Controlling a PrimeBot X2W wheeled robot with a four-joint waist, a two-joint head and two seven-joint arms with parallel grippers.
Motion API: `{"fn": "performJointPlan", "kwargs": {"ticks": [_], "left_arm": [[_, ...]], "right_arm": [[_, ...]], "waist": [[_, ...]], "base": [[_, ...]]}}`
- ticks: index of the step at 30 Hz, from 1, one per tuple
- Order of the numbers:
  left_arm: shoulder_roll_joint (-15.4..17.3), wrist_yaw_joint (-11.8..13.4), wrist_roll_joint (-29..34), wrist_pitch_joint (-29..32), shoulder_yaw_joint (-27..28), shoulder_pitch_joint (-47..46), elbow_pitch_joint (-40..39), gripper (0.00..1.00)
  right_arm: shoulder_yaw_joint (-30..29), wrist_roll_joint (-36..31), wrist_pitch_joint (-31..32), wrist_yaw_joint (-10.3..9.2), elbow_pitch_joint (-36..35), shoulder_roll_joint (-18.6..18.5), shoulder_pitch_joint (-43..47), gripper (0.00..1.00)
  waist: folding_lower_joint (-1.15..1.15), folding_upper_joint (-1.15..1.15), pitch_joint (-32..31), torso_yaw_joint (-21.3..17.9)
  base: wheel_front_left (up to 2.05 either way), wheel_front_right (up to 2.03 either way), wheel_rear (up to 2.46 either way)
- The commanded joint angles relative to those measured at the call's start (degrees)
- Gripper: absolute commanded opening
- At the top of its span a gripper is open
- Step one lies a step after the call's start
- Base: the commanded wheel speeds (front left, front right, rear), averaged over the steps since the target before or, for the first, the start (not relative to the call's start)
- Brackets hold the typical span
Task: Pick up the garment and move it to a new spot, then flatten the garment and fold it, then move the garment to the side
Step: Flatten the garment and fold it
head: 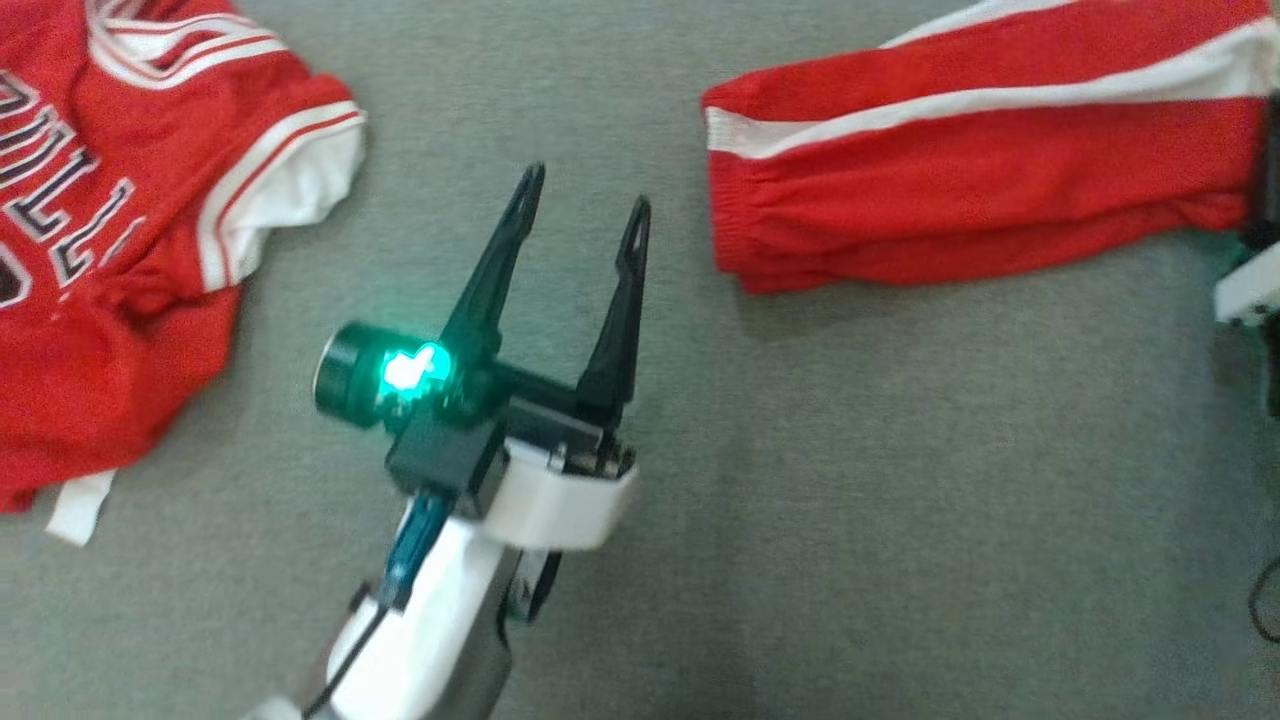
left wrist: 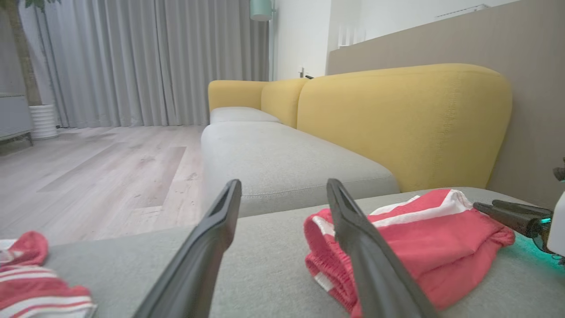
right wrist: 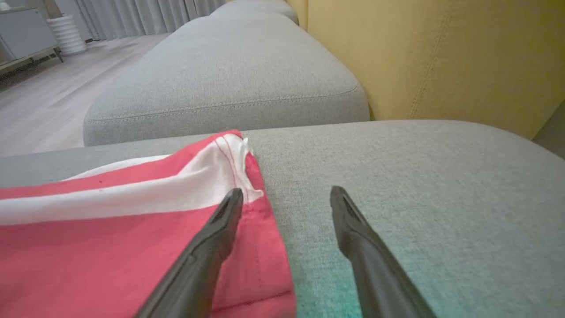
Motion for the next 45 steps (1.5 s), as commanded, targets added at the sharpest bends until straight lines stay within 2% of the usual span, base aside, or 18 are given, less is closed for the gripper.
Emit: {"fn": "performJointPlan", "kwargs": {"ticks": [1, 6, 7, 8, 9, 11, 14, 21, 25, 31, 36, 37, 38, 40, 41, 42, 43, 45], "left_arm": [[0.3, 0.5, 0.4, -0.1, 2.0, 0.3, -2.6, 1.00], [0.3, 1.6, 0.9, -0.1, 3.1, 5.7, -6.8, 1.00], [0.3, 1.8, 0.7, -0.1, 3.2, 6.4, -7.4, 1.00], [0.3, 2.0, 0.6, -0.1, 3.5, 7.1, -7.9, 1.00], [0.3, 2.2, 0.4, -0.1, 3.7, 7.7, -8.3, 1.00], [0.3, 2.4, 0.1, -0.1, 4.3, 8.7, -8.7, 1.00], [0.3, 2.4, 0.2, -0.1, 5.4, 10.0, -8.9, 1.00], [0.3, 1.7, 0.7, -0.1, 7.3, 11.6, -8.9, 1.00], [0.3, 1.0, 0.6, -0.1, 7.7, 11.9, -8.5, 1.00], [0.3, 0.2, 1.0, -0.1, 7.7, 12.3, -7.6, 1.00], [0.3, -0.6, 1.3, -0.1, 7.3, 12.2, -6.8, 1.00], [0.3, -0.6, 1.3, -0.1, 7.3, 12.2, -6.8, 1.00], [0.3, -0.9, 1.1, -0.1, 6.8, 12.1, -6.5, 1.00], [0.3, -1.0, 0.9, -0.1, 6.5, 12.1, -6.4, 1.00], [0.3, -1.1, 0.0, -0.1, 5.6, 12.0, -5.9, 1.00], [0.3, -1.1, -0.3, -0.1, 5.2, 12.0, -5.8, 1.00], [0.3, -1.1, -0.6, -0.1, 4.8, 11.9, -5.7, 1.00], [0.3, -1.0, -1.0, -0.1, 4.2, 11.7, -5.5, 1.00]], "right_arm": [[0.6, 0.7, 0.3, -0.04, -0.6, -1.3, -0.9, 1.00], [2.0, 3.5, 6.7, -0.04, 6.4, -3.0, -1.5, 1.00], [2.8, 4.0, 8.1, -0.04, 7.4, -3.1, -1.5, 0.93], [3.5, 5.0, 9.3, -0.04, 8.1, -2.9, -1.4, 0.43], [4.2, 6.3, 10.1, -0.04, 8.2, -2.4, -1.2, 0.00], [5.8, 8.7, 10.9, -0.04, 7.7, -2.2, -0.7, 0.00], [6.8, 10.6, 8.7, -0.04, 6.8, -4.3, 0.7, 0.00], [5.3, 10.6, 5.9, -0.04, 6.3, -9.0, 2.3, 0.00], [5.3, 10.8, 4.3, -0.04, 3.4, -9.8, 2.5, 0.00], [9.6, 10.5, 3.3, -0.04, -7.0, -5.9, 1.2, 0.00], [17.4, 8.9, 6.9, -0.04, -16.4, -1.2, 0.9, 0.00], [17.4, 8.9, 6.9, -0.04, -16.4, -1.2, 0.9, 0.00], [21.7, 8.5, 9.7, -0.04, -19.1, 0.7, 1.0, 0.00], [24.1, 8.6, 11.3, -0.04, -20.1, 1.4, 1.2, 0.00], [30.8, 8.9, 15.3, -0.04, -21.3, 3.4, 1.8, 0.02], [32.7, 9.1, 16.4, -0.04, -21.2, 3.8, 2.1, 0.59], [34.0, 9.1, 16.8, -0.04, -21.0, 4.0, 2.3, 1.00], [35.2, 9.0, 16.3, -0.04, -20.9, 4.3, 2.8, 1.00]], "waist": [[0.01, 0.00, -0.5, 1.5], [0.01, 0.00, -1.1, 4.3], [0.01, 0.00, -1.4, 4.6], [0.01, 0.00, -1.7, 4.8], [0.01, 0.00, -2.1, 4.9], [0.01, 0.00, -3.0, 4.7], [0.01, 0.00, -5.3, 3.4], [0.01, 0.00, -8.2, -0.1], [0.01, 0.00, -8.9, -1.3], [0.01, 0.00, -10.0, -2.3], [0.01, 0.00, -10.7, -1.7], [0.01, 0.00, -10.7, -1.7], [0.01, 0.00, -10.8, -1.0], [0.01, 0.00, -10.8, -0.6], [0.01, 0.00, -10.9, 0.7], [0.01, 0.00, -11.0, 1.2], [0.01, 0.00, -11.1, 1.8], [0.01, 0.00, -11.3, 2.7]], "base": [[0.00, 0.00, 0.00], [0.00, 0.00, 0.00], [0.00, 0.00, 0.00], [0.00, 0.00, 0.00], [0.00, 0.00, 0.00], [0.00, 0.00, 0.00], [0.00, 0.00, 0.00], [0.00, 0.00, 0.00], [0.00, 0.00, 0.00], [0.00, 0.00, 0.00], [0.00, 0.00, 0.00], [0.00, 0.00, 0.00], [0.00, 0.00, 0.00], [0.00, 0.00, 0.00], [0.00, 0.00, 0.00], [0.00, 0.00, 0.00], [0.00, 0.00, 0.00], [0.00, 0.00, 0.00]]}}
